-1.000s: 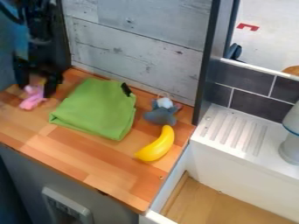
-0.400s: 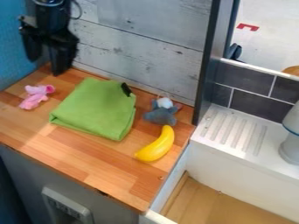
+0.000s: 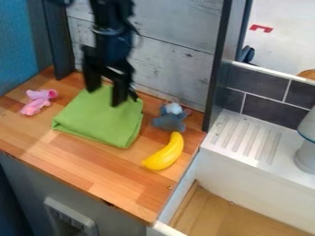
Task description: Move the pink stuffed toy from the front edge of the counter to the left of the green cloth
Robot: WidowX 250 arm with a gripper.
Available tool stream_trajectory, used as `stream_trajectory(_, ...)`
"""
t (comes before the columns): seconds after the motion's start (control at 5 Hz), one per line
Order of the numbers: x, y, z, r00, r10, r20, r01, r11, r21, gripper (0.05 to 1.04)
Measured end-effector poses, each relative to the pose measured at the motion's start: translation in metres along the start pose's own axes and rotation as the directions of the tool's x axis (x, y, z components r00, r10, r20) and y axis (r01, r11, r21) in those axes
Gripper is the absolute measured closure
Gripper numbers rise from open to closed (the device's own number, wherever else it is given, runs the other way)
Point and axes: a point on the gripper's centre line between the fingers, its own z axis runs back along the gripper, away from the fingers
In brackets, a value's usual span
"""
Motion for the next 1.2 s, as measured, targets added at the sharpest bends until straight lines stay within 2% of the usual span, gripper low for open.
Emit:
stream_trajectory(0.2,0.016,-0.048,-0.020,0.995,-0.080,-0.066,0.079,0.997,-0.023,0.080)
stream_trajectory(0.4,0.012,-0.087,-0.012,0.983,-0.098,-0.156,0.095,0.995,-0.026,0.080)
stream_trajectory(1.2,0.012,-0.090,-0.012,0.982,-0.099,-0.160,0.096,0.995,-0.026,0.080)
